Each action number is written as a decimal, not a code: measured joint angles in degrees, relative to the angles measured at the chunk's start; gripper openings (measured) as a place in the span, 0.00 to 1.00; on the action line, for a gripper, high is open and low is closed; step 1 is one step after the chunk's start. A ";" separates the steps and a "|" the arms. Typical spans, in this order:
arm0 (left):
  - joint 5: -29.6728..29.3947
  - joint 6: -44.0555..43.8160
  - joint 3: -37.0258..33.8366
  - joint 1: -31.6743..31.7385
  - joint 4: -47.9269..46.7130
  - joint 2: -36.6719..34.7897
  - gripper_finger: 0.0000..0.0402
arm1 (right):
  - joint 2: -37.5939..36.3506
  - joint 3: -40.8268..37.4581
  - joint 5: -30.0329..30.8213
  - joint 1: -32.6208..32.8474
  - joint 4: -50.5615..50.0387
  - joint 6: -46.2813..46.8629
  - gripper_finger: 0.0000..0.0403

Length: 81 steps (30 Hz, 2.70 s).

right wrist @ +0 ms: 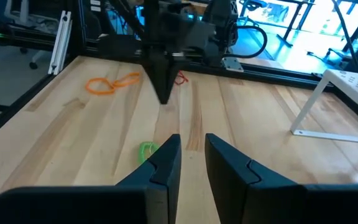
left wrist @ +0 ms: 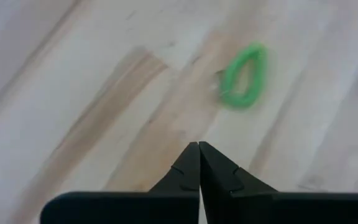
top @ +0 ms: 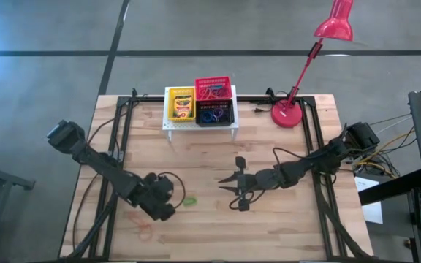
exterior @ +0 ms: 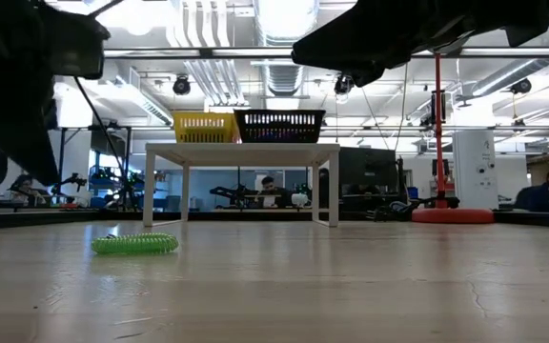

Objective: Pick & Place Office Desk Supplies
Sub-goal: Put the red rubber band into the red bin

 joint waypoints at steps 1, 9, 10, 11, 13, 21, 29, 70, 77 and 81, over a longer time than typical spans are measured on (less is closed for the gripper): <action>1.20 0.00 0.43 0.14 -2.31 0.00 0.00 | 0.00 0.00 -0.01 0.00 0.00 0.03 0.17; 14.64 -8.16 -0.28 0.14 -22.08 0.00 0.06 | 0.00 0.00 -0.01 0.02 0.00 0.20 0.17; 15.85 -9.21 -0.72 0.14 -23.92 0.00 0.08 | 0.00 0.00 -0.01 0.02 0.02 0.20 0.17; 16.62 -10.36 -1.16 0.12 -25.68 0.00 0.11 | 0.00 0.00 -0.01 0.02 0.00 0.20 0.17; 17.11 -12.75 -2.03 0.08 -28.05 0.00 0.18 | 0.00 0.00 -0.01 0.02 0.00 0.20 0.17; 22.85 -18.88 -7.29 0.12 -27.96 0.00 0.44 | 0.00 -0.12 -0.01 0.02 0.01 0.20 0.17; 27.98 -19.57 -10.63 0.12 -24.92 -0.19 0.36 | -0.02 -0.13 -0.01 0.02 0.00 0.22 0.17; -10.67 37.27 -0.27 6.99 41.06 0.11 0.03 | 8.68 3.70 -15.11 -5.98 14.05 2.69 0.52; -10.67 37.29 -0.38 6.99 40.88 0.11 0.03 | 12.68 10.98 -15.15 -6.38 6.90 0.22 0.48; -10.67 37.29 -0.38 6.99 40.71 0.11 0.03 | 12.46 13.75 -15.11 -6.40 -0.10 -0.25 0.38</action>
